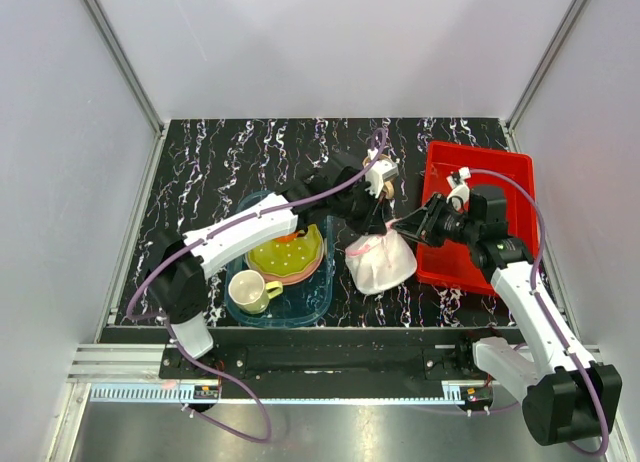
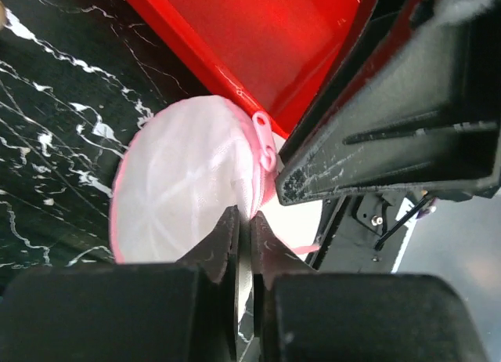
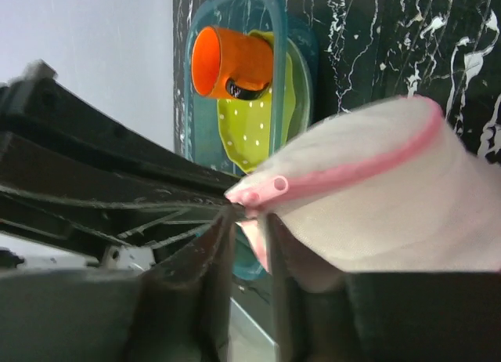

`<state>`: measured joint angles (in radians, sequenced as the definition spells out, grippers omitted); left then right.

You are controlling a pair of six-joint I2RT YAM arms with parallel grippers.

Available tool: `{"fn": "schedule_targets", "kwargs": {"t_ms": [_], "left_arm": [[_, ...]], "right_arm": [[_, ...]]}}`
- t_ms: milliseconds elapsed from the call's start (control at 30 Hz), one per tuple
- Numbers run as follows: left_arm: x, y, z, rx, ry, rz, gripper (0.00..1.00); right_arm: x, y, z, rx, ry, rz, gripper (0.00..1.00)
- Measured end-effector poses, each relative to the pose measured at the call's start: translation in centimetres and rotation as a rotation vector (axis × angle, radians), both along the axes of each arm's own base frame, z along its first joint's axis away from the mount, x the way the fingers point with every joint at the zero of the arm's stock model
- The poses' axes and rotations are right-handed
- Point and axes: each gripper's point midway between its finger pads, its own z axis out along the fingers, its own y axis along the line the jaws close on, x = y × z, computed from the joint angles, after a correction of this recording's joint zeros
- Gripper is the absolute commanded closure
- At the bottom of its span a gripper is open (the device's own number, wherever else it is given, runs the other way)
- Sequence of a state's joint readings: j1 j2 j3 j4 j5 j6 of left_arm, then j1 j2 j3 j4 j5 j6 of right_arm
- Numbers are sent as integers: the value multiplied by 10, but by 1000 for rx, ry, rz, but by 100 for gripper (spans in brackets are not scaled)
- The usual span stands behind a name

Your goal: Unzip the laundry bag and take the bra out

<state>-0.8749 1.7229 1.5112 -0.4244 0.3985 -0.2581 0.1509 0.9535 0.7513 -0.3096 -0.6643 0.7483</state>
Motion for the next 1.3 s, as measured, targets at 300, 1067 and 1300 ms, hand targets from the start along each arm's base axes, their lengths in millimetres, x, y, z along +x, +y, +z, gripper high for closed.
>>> {"fn": "schedule_targets", "kwargs": {"t_ms": [300,1067,1300], "left_arm": [[-1,-3,-10,8,26,-22,100],[-12,45,-14,-3,-273,-81,100],[-11,43,-12,-14,-287,-83,100]], "right_arm": [[13,-27,12,-168,-27,-107,46],[-17,12,17,-19,-86,263,32],[-20,24,10,17,-41,334,39]]}}
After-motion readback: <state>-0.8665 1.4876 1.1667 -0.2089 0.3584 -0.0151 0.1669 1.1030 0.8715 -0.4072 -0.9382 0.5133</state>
